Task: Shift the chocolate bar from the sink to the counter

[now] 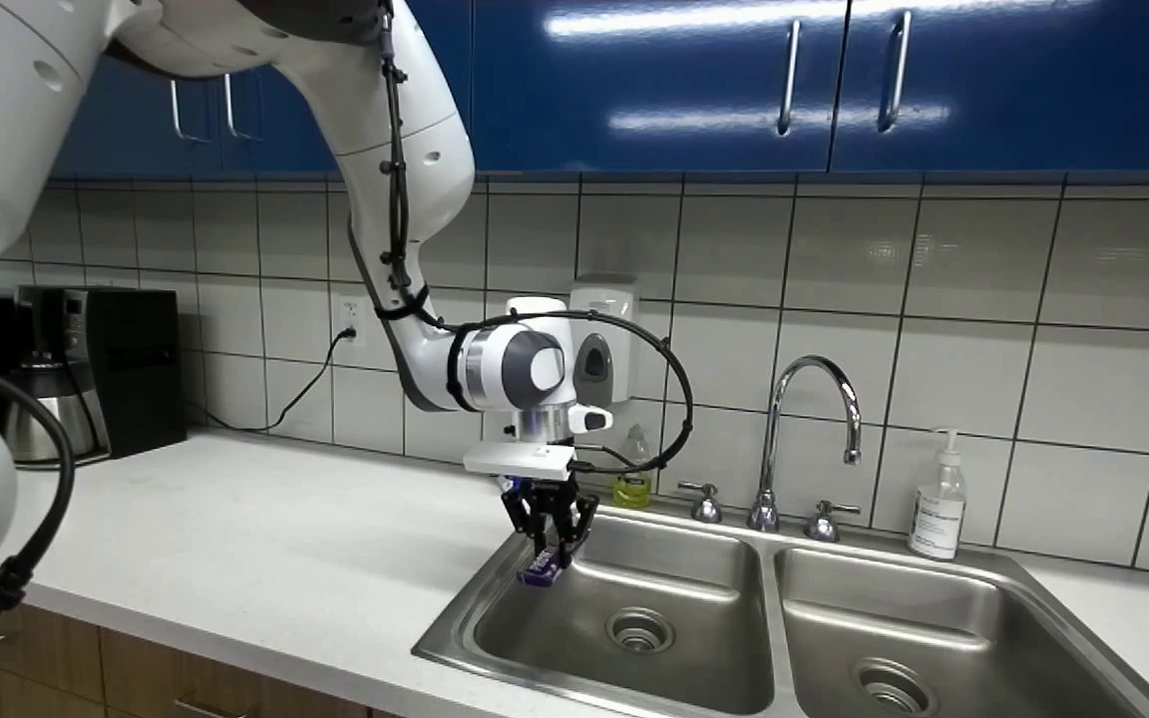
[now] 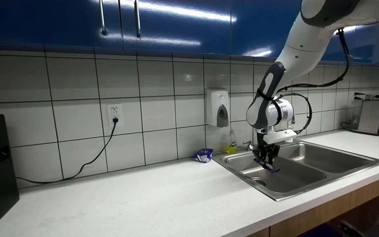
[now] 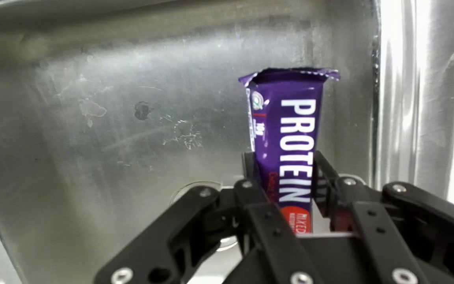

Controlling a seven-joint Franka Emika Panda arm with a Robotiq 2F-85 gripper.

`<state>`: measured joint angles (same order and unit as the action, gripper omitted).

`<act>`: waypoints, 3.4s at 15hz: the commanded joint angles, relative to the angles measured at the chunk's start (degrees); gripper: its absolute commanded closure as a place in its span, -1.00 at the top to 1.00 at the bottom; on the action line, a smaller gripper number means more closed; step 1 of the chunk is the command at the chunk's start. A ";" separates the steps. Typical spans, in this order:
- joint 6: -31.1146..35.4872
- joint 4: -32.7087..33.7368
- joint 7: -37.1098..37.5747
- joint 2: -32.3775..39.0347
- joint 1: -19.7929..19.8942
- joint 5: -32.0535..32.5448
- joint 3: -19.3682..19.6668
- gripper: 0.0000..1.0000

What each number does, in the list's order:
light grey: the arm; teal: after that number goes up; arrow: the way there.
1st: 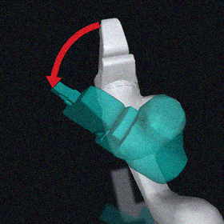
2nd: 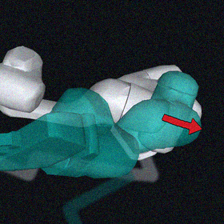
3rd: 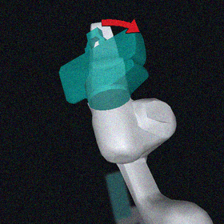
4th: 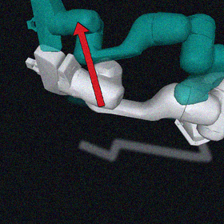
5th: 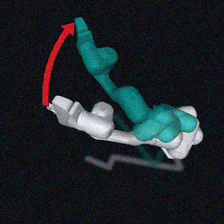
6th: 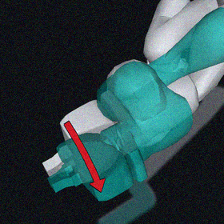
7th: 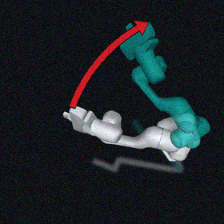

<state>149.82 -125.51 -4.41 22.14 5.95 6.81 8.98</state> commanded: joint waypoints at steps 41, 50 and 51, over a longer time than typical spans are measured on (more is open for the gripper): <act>3.37 -11.56 7.76 -2.31 -18.62 14.86 -8.58 0.35; 3.64 -13.09 8.51 -4.36 -18.72 15.15 -8.20 1.00; 3.71 -13.39 8.53 -4.76 -18.67 15.05 -8.22 1.00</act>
<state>152.65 -136.59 2.24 20.16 -12.84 20.94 0.66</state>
